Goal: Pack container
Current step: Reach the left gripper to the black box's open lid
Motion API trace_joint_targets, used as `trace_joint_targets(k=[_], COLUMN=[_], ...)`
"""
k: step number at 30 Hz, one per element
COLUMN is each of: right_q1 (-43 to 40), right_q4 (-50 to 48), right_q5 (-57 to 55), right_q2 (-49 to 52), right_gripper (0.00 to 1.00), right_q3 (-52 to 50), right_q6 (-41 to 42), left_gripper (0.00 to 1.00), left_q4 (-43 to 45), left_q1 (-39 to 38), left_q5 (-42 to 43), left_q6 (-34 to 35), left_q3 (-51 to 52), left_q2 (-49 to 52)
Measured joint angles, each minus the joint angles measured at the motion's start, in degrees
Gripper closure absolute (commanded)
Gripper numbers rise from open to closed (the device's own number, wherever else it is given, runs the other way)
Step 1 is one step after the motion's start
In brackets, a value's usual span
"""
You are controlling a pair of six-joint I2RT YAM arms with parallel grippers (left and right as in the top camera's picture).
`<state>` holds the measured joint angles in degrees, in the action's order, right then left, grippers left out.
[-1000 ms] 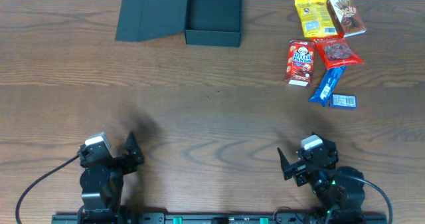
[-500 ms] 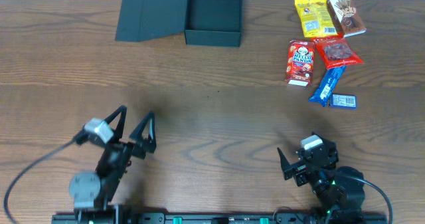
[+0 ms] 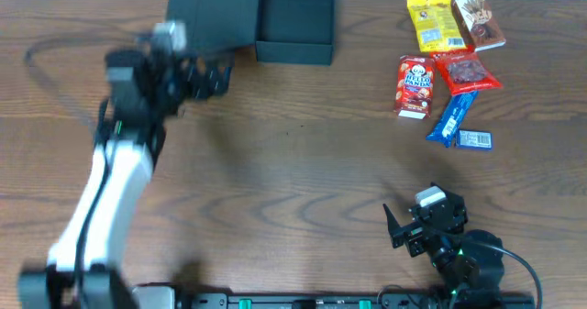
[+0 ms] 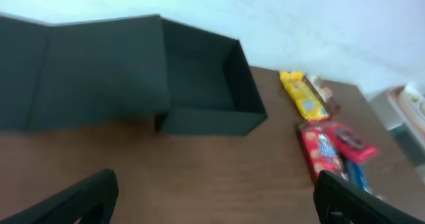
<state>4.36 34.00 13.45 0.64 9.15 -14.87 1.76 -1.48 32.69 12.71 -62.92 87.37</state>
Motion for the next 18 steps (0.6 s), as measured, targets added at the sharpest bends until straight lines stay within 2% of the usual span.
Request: trace_joint_targets(k=[4, 11, 15, 18], right_q1=[0.0, 0.0, 0.0, 0.0], right_q4=[0.0, 0.0, 0.02, 0.0], right_q5=[-0.02, 0.02, 0.0, 0.0], right_q2=[-0.02, -0.02, -0.02, -0.02], right_gripper=[0.01, 0.01, 0.01, 0.01], right_q3=[-0.02, -0.02, -0.02, -0.02], right_q6=[0.0, 0.0, 0.0, 0.0], left_gripper=[0.05, 0.05, 0.05, 0.05], left_q4=[-7.76, -14.08, -14.32, -14.34], left_q1=[-4.26, -12.04, -16.57, -19.28], left_q5=[-2.71, -10.29, -16.5, -20.79], left_q6=[-4.09, -8.81, -11.98, -13.53], left_q3=[-17.88, -46.31, -56.65, -60.04], left_q2=[14.36, 35.12, 44.48, 49.55])
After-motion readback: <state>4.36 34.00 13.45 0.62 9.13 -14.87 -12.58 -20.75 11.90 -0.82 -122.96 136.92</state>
